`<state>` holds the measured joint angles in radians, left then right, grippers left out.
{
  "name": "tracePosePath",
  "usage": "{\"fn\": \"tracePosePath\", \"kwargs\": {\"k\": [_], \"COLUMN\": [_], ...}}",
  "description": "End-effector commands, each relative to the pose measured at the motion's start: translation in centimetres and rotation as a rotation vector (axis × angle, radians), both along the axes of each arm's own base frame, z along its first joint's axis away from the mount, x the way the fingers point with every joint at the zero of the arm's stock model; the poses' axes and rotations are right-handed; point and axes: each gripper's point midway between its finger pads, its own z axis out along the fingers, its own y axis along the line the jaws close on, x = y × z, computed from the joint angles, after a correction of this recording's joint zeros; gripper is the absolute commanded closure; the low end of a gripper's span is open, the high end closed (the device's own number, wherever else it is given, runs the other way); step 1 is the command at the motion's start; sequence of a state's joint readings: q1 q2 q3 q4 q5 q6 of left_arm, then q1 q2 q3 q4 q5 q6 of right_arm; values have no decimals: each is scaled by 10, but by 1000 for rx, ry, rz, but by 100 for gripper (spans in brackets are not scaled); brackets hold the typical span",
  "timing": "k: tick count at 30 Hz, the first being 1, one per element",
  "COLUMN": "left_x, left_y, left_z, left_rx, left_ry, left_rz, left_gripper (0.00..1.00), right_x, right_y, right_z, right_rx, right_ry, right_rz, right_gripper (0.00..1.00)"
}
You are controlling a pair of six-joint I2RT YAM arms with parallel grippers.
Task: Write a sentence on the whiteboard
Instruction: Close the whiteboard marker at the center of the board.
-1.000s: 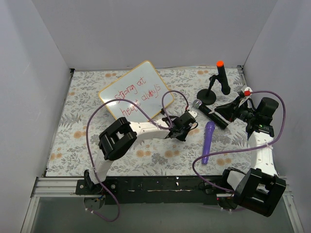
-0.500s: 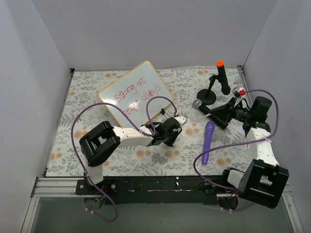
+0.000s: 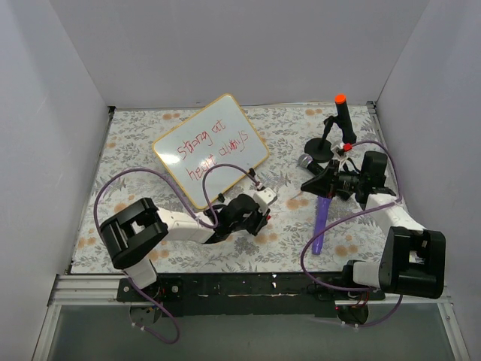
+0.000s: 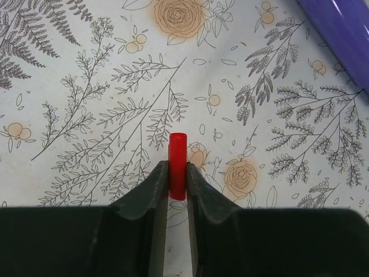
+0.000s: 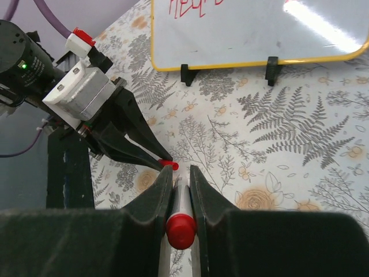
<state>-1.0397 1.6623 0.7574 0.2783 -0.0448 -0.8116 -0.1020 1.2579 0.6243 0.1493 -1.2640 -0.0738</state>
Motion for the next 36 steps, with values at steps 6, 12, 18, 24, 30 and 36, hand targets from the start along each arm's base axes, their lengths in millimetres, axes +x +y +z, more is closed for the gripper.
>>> {"fn": "tracePosePath", "kwargs": {"k": [6,12,18,24,30,36], "left_x": [-7,-13,-15,-21,-26,-27], "left_y": [-3,10,13,11,9,6], "left_z": [46,44,48,47,42,40], "left_rx": [-292,-340,-390,-420,-423,-422], "left_ry": [-202,-276,-291,-286,-275,-268], "left_rz": [-82,-92,-82,-112,-139,-149], "left_gripper": [100,100,100,100,100,100], "right_x": [-18,-31,-41,-44,-44,-45], "right_y": [28,43,57,64,65,66], "right_z": [1,-3,-11,-17,-17,-17], "right_rx": [57,72,72,69,70,69], "right_ry": [-10,30,54,58,57,60], "right_rz": [168,244,304,337,342,346], "right_gripper": [99,99,99,99,99,99]}}
